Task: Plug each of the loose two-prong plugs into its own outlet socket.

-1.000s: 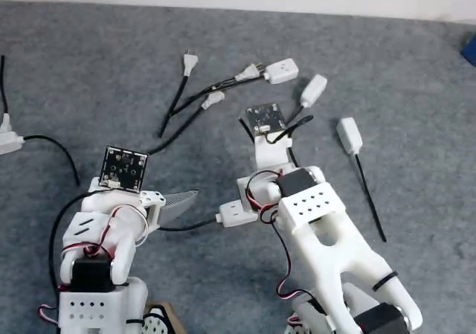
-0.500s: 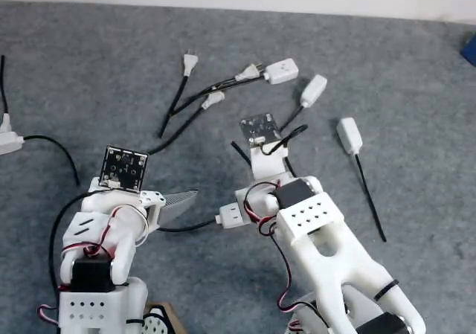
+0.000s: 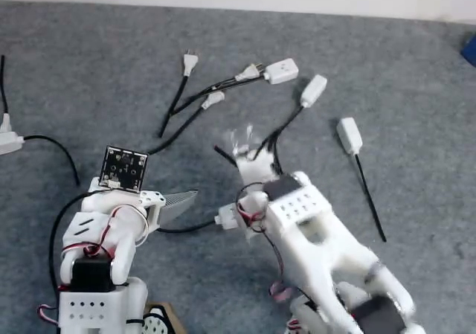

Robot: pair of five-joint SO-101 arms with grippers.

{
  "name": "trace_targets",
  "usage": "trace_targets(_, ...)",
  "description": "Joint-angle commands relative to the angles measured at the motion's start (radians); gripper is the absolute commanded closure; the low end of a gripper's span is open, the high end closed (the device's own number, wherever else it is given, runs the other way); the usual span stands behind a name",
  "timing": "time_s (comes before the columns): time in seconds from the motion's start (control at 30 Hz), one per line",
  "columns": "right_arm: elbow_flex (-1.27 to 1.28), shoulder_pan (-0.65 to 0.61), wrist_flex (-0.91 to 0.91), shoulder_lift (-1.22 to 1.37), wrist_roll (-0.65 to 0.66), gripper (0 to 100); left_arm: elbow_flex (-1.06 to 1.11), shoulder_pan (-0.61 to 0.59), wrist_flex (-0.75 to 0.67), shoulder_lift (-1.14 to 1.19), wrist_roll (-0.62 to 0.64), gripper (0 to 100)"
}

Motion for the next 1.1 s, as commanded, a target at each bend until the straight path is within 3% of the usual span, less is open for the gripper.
trace_targets(0.0,-0.203,-0.013,0.162,-0.018,0.037,69.3,-0.007,-0.013,-0.014,0.001,0.005,51)
trace_targets(0.1,-0.364,-0.013,0.277,-0.018,0.035,61.5,-0.007,-0.013,-0.012,0.001,0.005,51)
trace_targets(0.23,-0.590,0.016,0.407,-0.013,0.035,60.4,-0.007,-0.012,-0.003,0.001,0.003,51)
trace_targets(0.43,-0.791,0.302,0.506,-0.005,0.040,60.4,-0.022,-0.004,0.072,0.002,-0.029,51)
trace_targets(0.63,-0.515,0.452,0.394,-0.005,0.071,60.5,-0.124,0.114,0.310,0.004,-0.031,51)
trace_targets(0.77,-0.249,0.513,0.165,-0.007,0.072,60.5,-0.170,0.119,0.308,0.082,-0.091,51)
trace_targets(0.9,-0.064,0.544,0.028,-0.008,0.075,60.5,-0.332,0.124,0.321,0.346,-0.103,51)
trace_targets(1.07,0.002,0.552,-0.024,-0.008,0.071,60.5,-0.667,0.203,0.497,0.819,-0.118,51)
